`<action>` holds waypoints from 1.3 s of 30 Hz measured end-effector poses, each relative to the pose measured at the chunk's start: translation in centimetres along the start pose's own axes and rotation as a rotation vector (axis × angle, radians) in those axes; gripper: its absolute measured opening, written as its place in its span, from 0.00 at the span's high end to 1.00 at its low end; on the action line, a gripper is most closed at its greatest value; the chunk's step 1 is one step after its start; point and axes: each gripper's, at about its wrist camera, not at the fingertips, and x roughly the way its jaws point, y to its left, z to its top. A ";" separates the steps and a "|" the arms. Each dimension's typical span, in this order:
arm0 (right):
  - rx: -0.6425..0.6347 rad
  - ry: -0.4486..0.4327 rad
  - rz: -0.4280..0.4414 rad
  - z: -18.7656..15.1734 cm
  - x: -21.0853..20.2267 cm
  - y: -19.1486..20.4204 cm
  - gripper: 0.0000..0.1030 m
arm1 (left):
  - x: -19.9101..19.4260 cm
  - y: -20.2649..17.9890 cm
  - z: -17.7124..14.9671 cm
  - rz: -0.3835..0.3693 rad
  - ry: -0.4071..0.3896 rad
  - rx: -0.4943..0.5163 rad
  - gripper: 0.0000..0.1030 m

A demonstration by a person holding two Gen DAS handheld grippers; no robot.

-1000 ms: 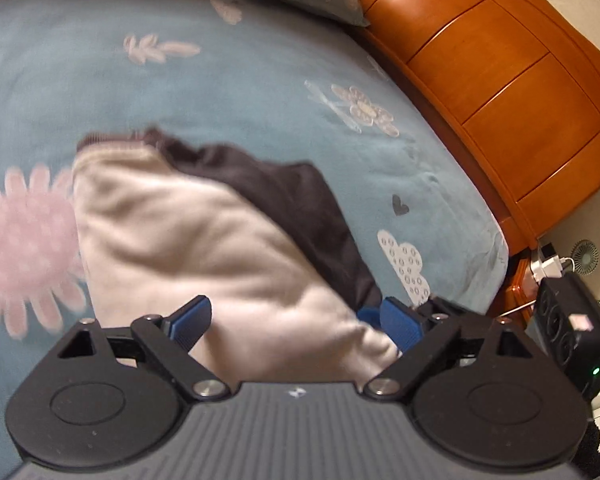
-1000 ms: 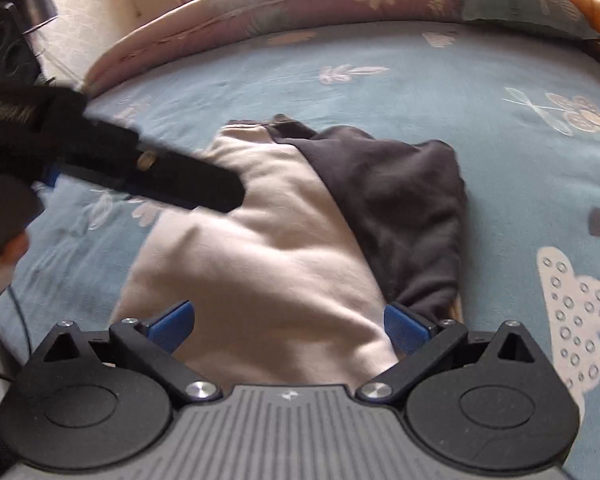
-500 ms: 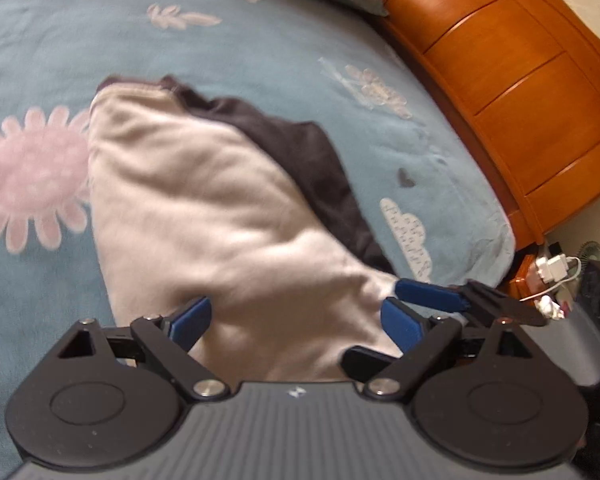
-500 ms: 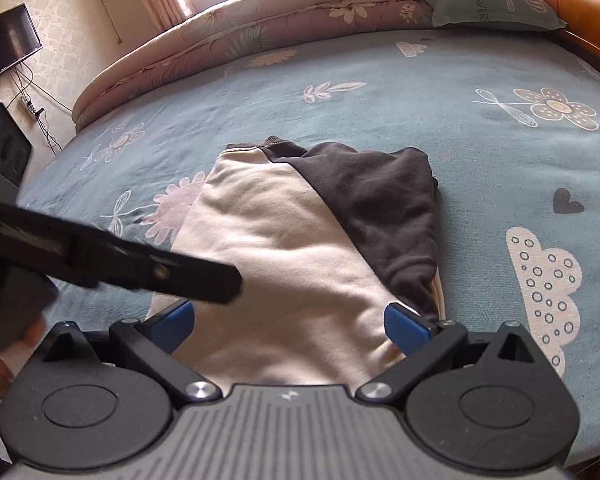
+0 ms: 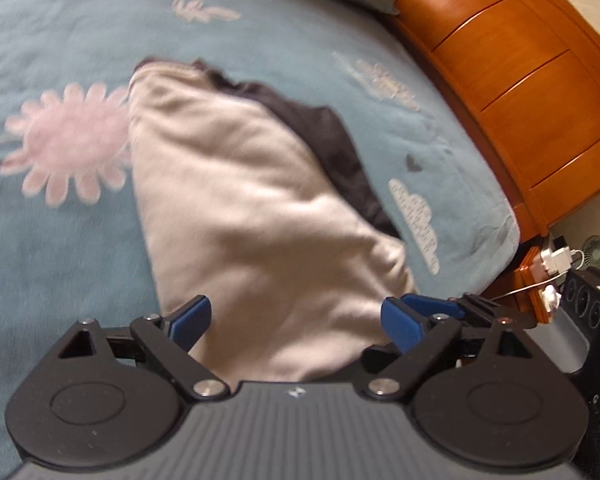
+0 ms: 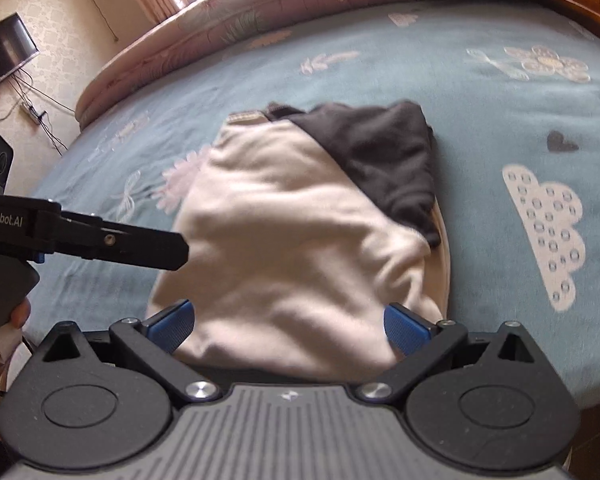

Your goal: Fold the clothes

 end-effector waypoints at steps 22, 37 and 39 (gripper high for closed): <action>0.113 -0.047 0.073 -0.6 -2.3 -2.6 0.00 | -3.7 2.8 0.2 -0.152 -0.121 -0.191 0.11; 0.224 -0.048 0.251 3.1 1.8 -4.1 0.00 | -2.4 6.9 0.6 -0.127 -0.121 -0.360 0.11; 0.181 -0.044 0.194 3.3 3.3 -4.1 0.00 | -2.4 6.7 0.8 -0.119 -0.117 -0.342 0.11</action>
